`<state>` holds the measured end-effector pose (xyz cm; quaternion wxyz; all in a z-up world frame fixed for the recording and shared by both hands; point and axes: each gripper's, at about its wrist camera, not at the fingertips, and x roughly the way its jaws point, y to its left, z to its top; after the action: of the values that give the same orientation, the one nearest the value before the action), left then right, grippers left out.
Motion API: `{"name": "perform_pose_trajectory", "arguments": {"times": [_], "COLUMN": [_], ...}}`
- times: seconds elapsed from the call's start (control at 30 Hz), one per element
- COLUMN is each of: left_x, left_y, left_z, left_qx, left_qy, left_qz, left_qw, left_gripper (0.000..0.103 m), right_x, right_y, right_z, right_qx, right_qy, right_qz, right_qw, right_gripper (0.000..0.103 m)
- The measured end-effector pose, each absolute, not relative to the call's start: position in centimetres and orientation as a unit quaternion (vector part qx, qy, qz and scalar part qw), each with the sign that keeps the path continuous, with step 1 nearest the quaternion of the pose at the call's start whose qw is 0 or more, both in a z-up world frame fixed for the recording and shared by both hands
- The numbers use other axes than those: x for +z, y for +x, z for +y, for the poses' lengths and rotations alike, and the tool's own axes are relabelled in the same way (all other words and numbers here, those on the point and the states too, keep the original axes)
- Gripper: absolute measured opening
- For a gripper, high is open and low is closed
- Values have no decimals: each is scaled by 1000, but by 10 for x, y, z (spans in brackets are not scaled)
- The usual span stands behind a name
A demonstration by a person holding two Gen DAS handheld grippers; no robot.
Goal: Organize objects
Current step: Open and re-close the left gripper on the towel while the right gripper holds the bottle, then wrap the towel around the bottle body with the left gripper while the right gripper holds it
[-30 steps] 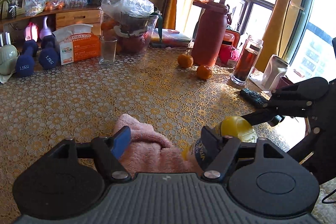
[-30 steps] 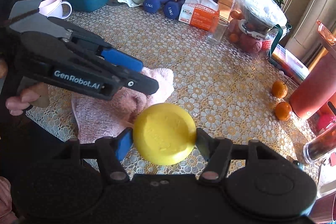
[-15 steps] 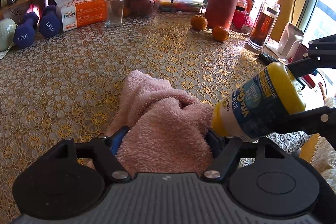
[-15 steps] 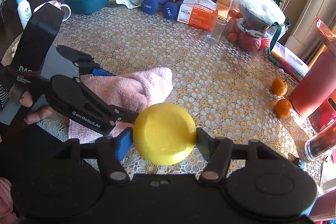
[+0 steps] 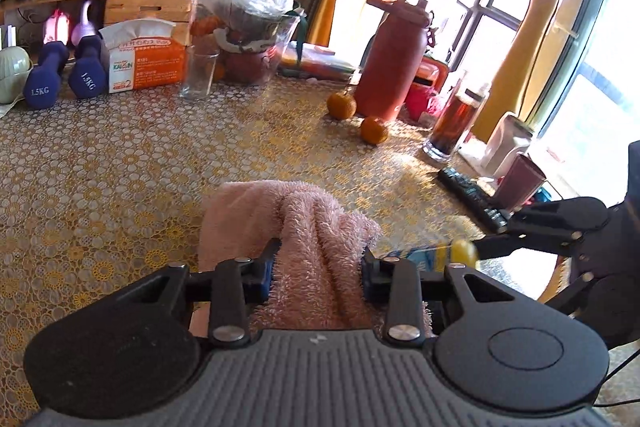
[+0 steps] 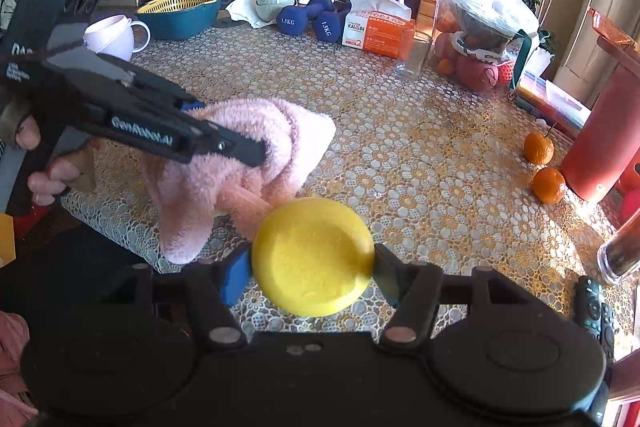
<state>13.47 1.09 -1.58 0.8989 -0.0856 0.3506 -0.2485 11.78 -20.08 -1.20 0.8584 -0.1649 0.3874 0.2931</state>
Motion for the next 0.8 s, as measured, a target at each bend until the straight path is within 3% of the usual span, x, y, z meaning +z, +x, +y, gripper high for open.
{"name": "perform_pose_trajectory", "arguments": {"times": [0.23,0.8], "left_x": [11,-52], "left_y": [128,161], "left_z": [-27,-13], "left_qx": [-314,-198], "left_qy": [-81,-42], "left_qz": [328,412], "left_qw": [887,888], "left_gripper": [35,35], "right_x": [-16,-32], "right_y": [115,114], "right_z": [-210,-242], "right_qx": [298,303], "right_qy": [-147,-92], "right_qz": [382,381], "right_qw": [862,869], "right_gripper": [63,62]}}
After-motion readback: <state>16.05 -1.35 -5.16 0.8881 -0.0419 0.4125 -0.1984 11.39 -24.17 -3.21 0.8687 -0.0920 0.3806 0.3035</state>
